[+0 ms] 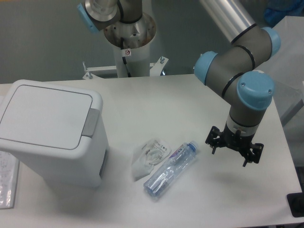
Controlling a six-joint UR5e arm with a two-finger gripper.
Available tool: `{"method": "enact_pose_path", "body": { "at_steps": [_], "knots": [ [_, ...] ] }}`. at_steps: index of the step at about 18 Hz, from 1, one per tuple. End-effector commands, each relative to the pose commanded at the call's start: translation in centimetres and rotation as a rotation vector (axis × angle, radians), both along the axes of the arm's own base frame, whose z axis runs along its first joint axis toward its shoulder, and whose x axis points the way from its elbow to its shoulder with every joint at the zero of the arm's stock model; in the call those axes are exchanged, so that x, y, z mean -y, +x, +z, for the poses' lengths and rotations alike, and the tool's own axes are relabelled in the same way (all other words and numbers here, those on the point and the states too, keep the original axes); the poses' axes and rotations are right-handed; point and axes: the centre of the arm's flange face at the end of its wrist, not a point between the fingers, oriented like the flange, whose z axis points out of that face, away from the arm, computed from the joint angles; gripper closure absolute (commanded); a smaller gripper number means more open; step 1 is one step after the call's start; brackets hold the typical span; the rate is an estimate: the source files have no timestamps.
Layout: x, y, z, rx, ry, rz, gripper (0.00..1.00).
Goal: Open the trash can
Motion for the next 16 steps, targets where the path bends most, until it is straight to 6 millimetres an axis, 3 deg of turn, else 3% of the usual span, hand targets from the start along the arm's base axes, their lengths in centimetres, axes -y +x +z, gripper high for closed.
{"method": "enact_pose_path", "body": {
  "at_steps": [16],
  "knots": [
    [-2.5, 1.9, 0.7, 0.065, 0.087, 0.206, 0.00]
  ]
}}
